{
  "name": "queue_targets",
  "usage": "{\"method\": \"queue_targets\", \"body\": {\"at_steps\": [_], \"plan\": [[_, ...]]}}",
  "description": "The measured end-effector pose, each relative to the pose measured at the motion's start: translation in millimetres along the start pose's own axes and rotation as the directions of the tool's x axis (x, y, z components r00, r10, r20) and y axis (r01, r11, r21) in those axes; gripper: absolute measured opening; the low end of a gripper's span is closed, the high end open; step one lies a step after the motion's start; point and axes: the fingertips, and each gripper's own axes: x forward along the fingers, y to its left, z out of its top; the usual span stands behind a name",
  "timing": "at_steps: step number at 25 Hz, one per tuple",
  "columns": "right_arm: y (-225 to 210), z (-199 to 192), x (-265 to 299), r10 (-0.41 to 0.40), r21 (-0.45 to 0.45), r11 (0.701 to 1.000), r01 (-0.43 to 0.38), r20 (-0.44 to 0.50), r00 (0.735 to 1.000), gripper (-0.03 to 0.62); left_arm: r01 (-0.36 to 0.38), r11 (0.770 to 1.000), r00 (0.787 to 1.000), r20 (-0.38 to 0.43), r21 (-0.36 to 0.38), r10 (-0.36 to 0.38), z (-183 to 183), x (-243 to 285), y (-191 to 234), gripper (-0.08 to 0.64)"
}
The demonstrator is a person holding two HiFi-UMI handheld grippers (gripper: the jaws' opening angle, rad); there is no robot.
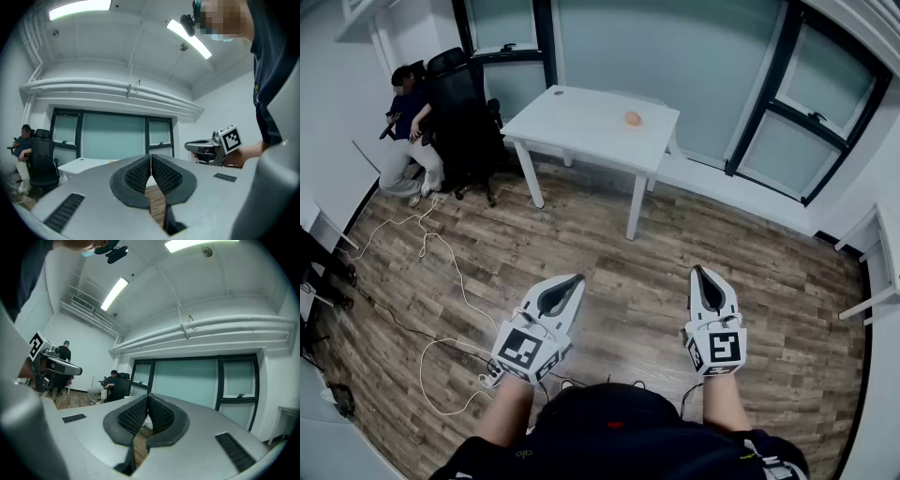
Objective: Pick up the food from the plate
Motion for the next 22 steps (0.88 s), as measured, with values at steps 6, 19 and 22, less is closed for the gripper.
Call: {"method": "queue_targets", "body": {"at_steps": [6,19,22], "plan": [[6.5,-2.5,-11.9,0.018,0.005,1.0,-0.018,-0.01,1.0,0.025,-0.001,1.0,1.0,-0.008,-0.003,0.001,-2.3,-8.8,-11.4,0.025],[-30.8,-29.6,-34.7,0.099,0.015,0.995,-0.099,-0.01,0.995,0.026,-0.061,0.998,0.997,-0.038,-0.011,0.06,-11.7,17.1,-57.5,0.025],[-49.3,-45.2,-38.7,0.12,0.031,0.992,-0.119,-0.026,0.992,0.026,-0.08,0.997,0.995,-0.052,-0.007,0.079,-21.1,26.9,-75.2,0.025]]}}
